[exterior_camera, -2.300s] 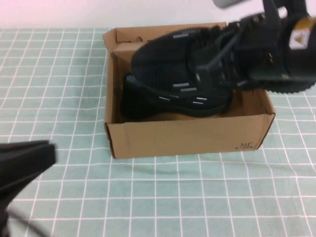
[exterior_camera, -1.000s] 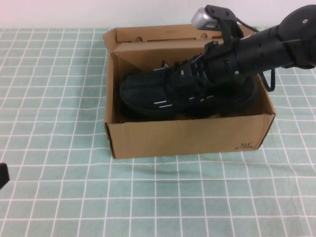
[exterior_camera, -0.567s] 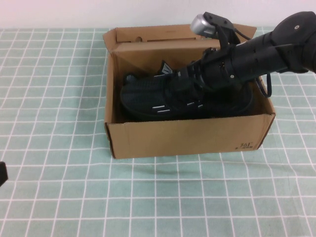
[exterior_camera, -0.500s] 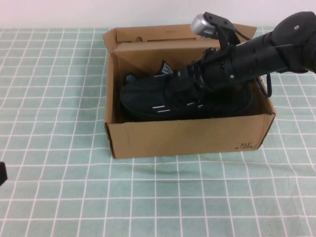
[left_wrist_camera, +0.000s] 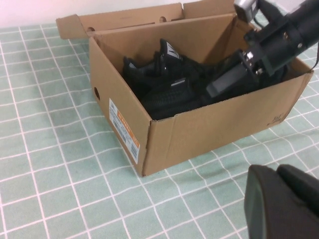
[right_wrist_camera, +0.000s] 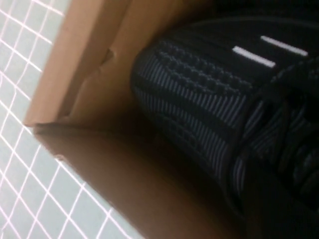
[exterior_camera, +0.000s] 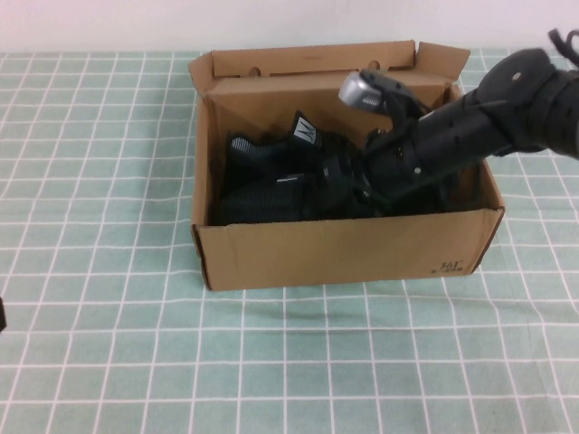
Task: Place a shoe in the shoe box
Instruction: Place the shoe in the shoe box
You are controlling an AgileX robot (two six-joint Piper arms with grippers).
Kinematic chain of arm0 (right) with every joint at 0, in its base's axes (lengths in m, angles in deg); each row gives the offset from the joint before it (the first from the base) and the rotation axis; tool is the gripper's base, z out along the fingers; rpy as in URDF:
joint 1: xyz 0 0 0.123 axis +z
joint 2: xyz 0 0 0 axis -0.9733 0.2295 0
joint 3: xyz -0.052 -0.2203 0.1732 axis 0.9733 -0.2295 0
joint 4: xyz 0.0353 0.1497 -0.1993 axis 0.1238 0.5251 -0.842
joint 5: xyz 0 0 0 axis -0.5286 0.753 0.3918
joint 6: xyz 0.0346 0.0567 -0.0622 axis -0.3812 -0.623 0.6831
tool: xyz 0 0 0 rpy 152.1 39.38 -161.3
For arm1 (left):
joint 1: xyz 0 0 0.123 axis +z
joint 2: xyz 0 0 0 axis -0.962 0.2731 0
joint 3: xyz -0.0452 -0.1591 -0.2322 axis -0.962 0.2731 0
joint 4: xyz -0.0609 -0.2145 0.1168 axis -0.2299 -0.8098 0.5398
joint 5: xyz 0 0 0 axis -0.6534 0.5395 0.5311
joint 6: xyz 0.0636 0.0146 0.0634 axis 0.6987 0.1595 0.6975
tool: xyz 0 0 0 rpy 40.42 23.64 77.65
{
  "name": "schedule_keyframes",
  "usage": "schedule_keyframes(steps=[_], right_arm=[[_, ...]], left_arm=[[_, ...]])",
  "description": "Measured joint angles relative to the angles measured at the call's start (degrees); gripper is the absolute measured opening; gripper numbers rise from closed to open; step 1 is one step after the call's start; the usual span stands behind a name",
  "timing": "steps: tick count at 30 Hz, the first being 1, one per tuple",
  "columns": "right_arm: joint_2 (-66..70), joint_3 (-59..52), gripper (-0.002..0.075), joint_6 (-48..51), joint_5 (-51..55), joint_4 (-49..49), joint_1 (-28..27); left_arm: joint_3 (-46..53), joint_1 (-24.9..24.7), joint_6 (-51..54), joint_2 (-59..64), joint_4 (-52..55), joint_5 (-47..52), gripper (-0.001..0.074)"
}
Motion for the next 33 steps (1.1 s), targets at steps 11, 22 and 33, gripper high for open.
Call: schedule_keyframes(steps=[11,22,33], right_arm=[[0.0,0.8,0.0352,4.0,-1.9,-4.8,0.0],[-6.1,0.9,0.0609,-1.5,-3.6,-22.3,0.0],[-18.4,0.9,0.0338,-4.6,-0.2,-27.3,0.0]], left_arm=[[0.0,0.0,-0.1,0.0,0.0,-0.2,0.0002],[0.0,0.0,-0.2,0.0,3.7,0.0,0.0002],[0.0,0.0,-1.4,0.0,30.1,-2.5,0.0002]])
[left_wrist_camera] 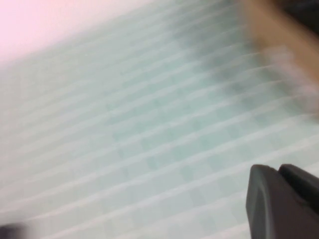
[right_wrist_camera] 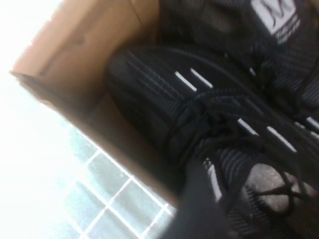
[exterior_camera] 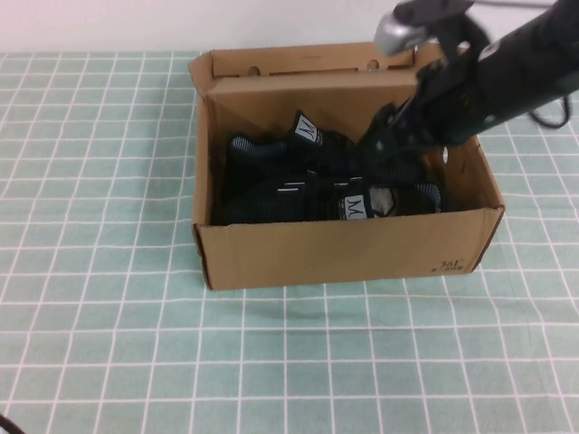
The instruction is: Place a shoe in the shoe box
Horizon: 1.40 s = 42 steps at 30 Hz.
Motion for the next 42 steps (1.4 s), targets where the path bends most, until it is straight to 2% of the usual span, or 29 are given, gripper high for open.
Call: schedule_keyframes(steps=[1,4,5,7,9,13,18,23,27,33,42], right_arm=[[-1.4,0.0,0.0279,-0.6,0.0,-1.1,0.0],[-5.7,0.0,0.0035,-3.2,0.4,-6.7,0.0],[-7.3,0.0,-0.0007,-4.7,0.6,-8.9,0.0],[-10.2,0.0,-0.0006,-8.1,0.9,-12.7,0.0],[-13.6,-0.6,-0.0005,-11.2,0.7,-16.4,0.0],[-20.7,-4.6,-0.0005,-14.8,-3.7,-22.2,0.0],[-31.5,-17.4,-0.0005,-20.9,-13.8,-28.2,0.0],[-43.5,-30.3,-0.0006,-20.8,-22.1,-26.4,0.0],[-53.0,-39.1,-0.0005,-20.8,-24.6,-30.0,0.0],[-64.5,-49.1,-0.0006,-24.9,-24.5,-30.8,0.0],[-68.9,-54.6,-0.0006,-26.3,-23.3,-31.5,0.0]], left_arm=[[0.0,0.0,-1.2,0.0,3.4,-1.0,0.0002],[0.0,0.0,-8.1,0.0,13.2,-4.8,0.0002],[0.0,0.0,-11.8,0.0,15.1,-5.7,0.0002],[0.0,0.0,-17.6,0.0,16.0,-6.5,0.0002],[0.0,0.0,-18.6,0.0,13.4,-6.7,0.0002],[0.0,0.0,-8.9,0.0,2.7,-7.6,0.0002],[0.2,-1.9,0.2,0.0,-12.3,-10.5,0.0002],[4.1,-2.1,1.0,0.0,-18.0,-13.8,0.0002],[7.7,-2.1,0.3,0.0,-23.0,-19.4,0.0002],[12.5,-2.1,0.0,0.0,-25.4,-27.5,0.0002],[15.6,-2.1,0.0,0.0,-25.6,-26.9,0.0002]])
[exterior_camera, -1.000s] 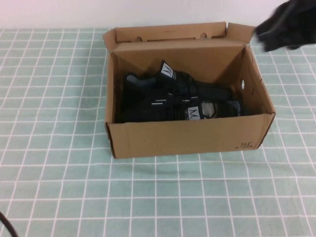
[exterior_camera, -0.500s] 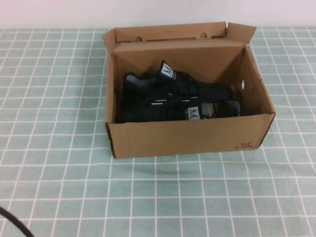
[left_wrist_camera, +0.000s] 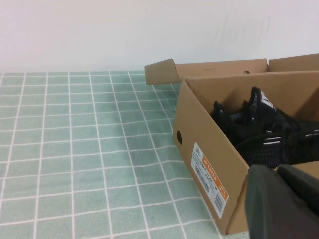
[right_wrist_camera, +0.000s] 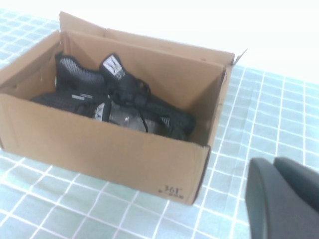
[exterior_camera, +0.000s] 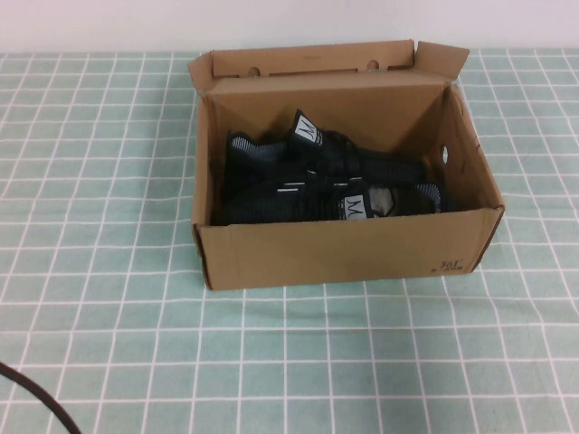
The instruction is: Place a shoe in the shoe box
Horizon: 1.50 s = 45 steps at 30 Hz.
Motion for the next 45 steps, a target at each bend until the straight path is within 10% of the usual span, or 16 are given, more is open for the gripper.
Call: schedule_keyframes(steps=[31,45], right_arm=[[0.2,0.0,-0.0007,0.0,0.1,0.1,0.0],[0.2,0.0,-0.0007,0.0,0.1,0.1,0.0]], left_arm=[[0.6,0.0,0.8,-1.1,0.5,-0.1,0.0002],[20.4,0.0,-11.7,-18.0,22.9,-9.1,0.0002]])
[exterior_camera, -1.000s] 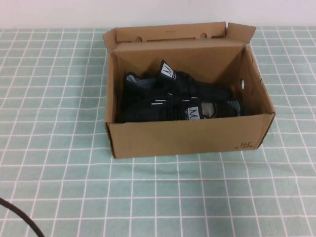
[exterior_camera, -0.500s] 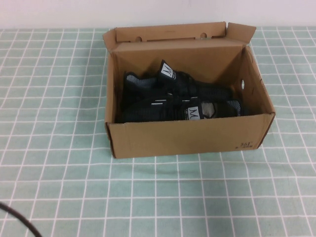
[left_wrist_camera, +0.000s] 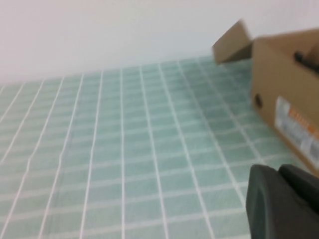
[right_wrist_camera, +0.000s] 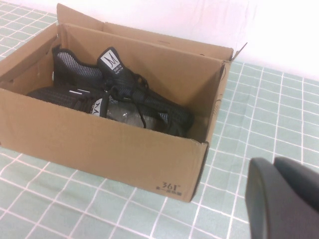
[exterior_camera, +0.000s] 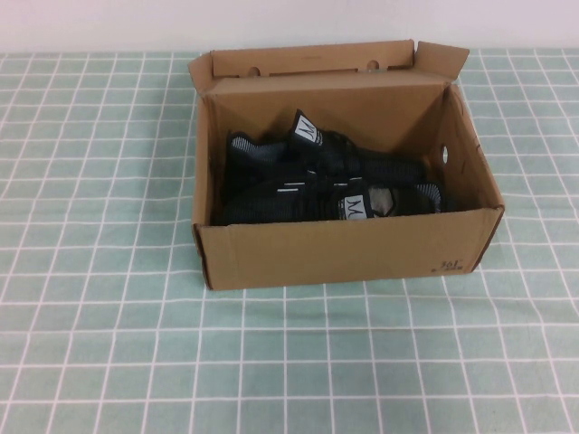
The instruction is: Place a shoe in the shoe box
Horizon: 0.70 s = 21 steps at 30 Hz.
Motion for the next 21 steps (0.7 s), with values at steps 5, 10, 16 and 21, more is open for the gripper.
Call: schedule_keyframes(steps=[5,10,16,21], right_arm=[[0.0,0.0,-0.0007,0.0,0.0,0.0,0.0],[0.0,0.0,-0.0007,0.0,0.0,0.0,0.0],[0.0,0.0,-0.0007,0.0,0.0,0.0,0.0],[0.0,0.0,-0.0007,-0.1,0.0,0.0,0.0]], left_arm=[[6.8,0.0,-4.8,-4.3,3.8,-1.1,0.0002],[9.7,0.0,-5.2,-6.1,4.0,1.9,0.0002],[9.8,0.0,-5.2,-6.1,3.9,5.5,0.0002],[9.8,0.0,-5.2,-6.2,3.9,5.9,0.0002]])
